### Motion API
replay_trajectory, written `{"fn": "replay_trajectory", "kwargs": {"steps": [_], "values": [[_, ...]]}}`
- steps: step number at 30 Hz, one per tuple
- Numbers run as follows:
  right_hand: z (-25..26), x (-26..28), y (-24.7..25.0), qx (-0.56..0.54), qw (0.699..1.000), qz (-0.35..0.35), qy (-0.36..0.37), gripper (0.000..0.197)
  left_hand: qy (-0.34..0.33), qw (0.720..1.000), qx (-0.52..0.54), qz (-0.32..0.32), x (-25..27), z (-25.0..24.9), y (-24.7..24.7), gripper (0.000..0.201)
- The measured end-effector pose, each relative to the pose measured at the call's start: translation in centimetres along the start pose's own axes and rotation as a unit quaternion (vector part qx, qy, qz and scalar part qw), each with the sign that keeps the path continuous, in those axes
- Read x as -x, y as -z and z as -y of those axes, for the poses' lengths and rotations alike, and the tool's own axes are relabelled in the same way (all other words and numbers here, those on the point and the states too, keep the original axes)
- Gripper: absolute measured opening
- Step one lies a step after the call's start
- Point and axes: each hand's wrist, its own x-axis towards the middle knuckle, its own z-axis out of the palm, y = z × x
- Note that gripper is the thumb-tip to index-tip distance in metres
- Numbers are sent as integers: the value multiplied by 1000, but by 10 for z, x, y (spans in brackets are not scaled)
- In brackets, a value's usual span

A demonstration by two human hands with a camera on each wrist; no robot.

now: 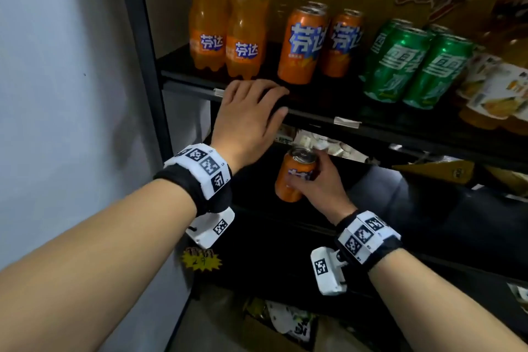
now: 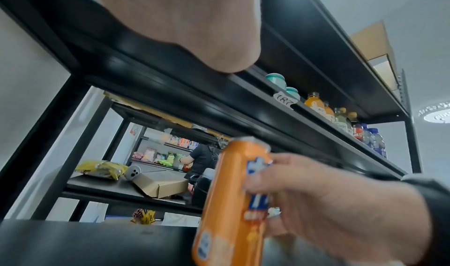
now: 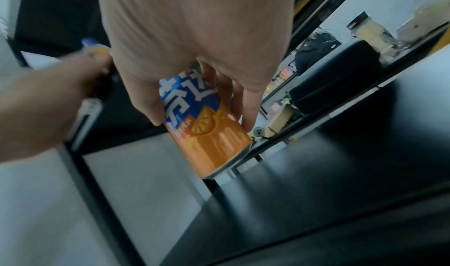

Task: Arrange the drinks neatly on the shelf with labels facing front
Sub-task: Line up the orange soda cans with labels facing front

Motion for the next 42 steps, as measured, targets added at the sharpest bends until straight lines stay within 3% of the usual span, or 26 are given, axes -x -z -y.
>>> {"fn": "replay_trajectory", "kwargs": {"steps": [8, 18, 22, 25, 28, 32, 36, 39, 42], "values": [[-50, -26, -17, 73, 994, 33, -78, 72, -8, 998, -53, -36, -1, -1, -13, 41], [-71, -28, -24, 59, 995, 38, -77, 75, -18, 996, -40, -83, -1, 2, -22, 36], [-71, -29, -18, 62, 992, 70, -81, 88, -13, 996, -33, -76, 0, 1, -20, 36], [-55, -28, -7, 68, 994, 48, -67, 94, 1, 998, -28, -61, -3, -2, -16, 36], [-25, -21, 9, 136, 990, 18, -11, 75, 12, 999, -25, -35, -5, -3, -10, 38], [30, -6, 32, 272, 958, 86, 42, 49, 21, 1000, -9, 16, -8, -5, 1, 46], [84, 10, 51, 355, 919, 156, 75, 43, 51, 995, 8, 80, -19, -11, 18, 54], [119, 20, 60, 405, 890, 161, 130, 38, 81, 990, 5, 116, -27, -17, 27, 52], [152, 20, 75, 403, 888, 134, 179, 29, 94, 989, 7, 117, -43, -19, 36, 41]]}}
